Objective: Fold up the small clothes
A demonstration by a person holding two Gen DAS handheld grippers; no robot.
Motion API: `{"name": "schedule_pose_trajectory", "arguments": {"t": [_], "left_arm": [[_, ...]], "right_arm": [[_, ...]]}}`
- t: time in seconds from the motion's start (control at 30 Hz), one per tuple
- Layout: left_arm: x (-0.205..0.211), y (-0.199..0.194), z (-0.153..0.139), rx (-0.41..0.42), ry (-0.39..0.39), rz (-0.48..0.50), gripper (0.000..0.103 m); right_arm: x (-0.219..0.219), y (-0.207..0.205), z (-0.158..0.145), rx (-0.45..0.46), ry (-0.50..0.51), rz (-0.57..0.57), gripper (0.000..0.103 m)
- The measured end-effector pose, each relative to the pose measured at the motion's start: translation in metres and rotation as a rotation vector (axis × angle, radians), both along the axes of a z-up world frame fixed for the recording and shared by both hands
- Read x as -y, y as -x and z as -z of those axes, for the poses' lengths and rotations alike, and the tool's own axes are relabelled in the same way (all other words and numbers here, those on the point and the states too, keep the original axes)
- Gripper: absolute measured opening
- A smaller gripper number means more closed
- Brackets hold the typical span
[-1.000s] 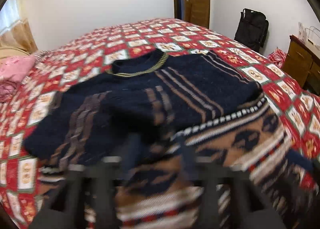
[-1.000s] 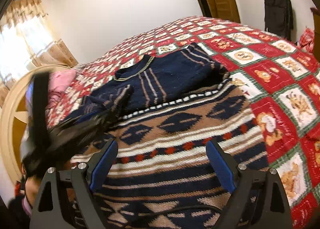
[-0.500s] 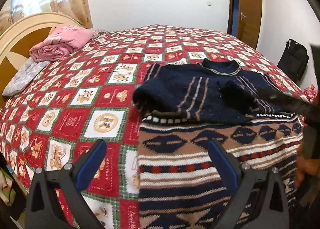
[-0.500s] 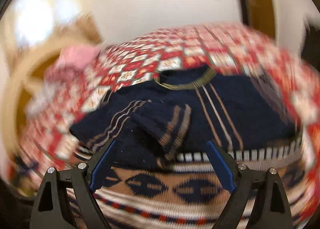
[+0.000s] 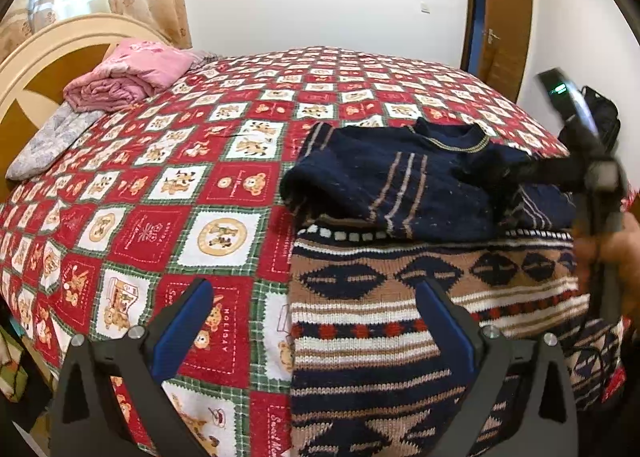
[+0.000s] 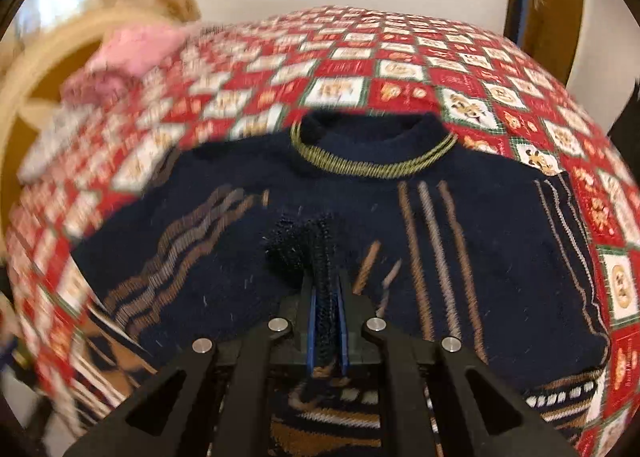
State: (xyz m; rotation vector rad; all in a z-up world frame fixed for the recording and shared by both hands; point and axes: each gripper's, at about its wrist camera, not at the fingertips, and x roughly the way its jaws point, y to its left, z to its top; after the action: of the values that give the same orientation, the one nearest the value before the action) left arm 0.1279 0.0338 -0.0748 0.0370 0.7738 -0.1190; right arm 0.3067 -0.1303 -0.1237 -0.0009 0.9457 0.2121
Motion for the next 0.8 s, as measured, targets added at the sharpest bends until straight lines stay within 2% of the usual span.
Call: {"name": "schedule_pose_trajectory", "arguments": {"t": [0.2,0.3,0.4,0.47,0.57,0.6,0.63,0.73,0.8], "left_arm": [[0.002,-0.003,-0.004,0.016,0.032,-0.019,0.103],[0.007,-0.005,-0.003,0.018,0.033,-0.013,0.103],[0.015,-0.008,0.002,-0.001,0.029,-0.001,0.103],[0.022,-0.009,0.006,-0.015,0.023,0.012,0.103],[0.033,-0.007,0.007,-0.013,0.0,0.043,0.103],[0.036,-0.006,0.006,-0.008,-0.015,0.05,0.103],[0.038,-0.006,0.006,-0.003,-0.027,0.054,0.103],[0.038,-0.008,0.006,-0.002,-0.027,0.05,0.103],[0.039,-0.011,0.008,-0.015,-0.01,0.045,0.103]], "right_arm": [[0.064,0.004,-0.063,0.191,-0.251,0.02,0.008],[0.099,0.016,-0.06,0.264,-0.283,0.057,0.008],[0.137,0.024,-0.024,0.203,-0.291,0.141,0.009],[0.161,0.028,0.015,0.106,-0.304,0.201,0.011],[0.187,0.035,0.047,0.015,-0.374,0.251,0.015],[0.195,0.04,0.048,0.01,-0.427,0.246,0.015],[0.198,0.043,0.045,0.007,-0.434,0.257,0.015],[0.199,0.051,0.023,0.05,-0.348,0.303,0.016],[0.189,0.052,0.004,0.095,-0.287,0.29,0.024]]}}
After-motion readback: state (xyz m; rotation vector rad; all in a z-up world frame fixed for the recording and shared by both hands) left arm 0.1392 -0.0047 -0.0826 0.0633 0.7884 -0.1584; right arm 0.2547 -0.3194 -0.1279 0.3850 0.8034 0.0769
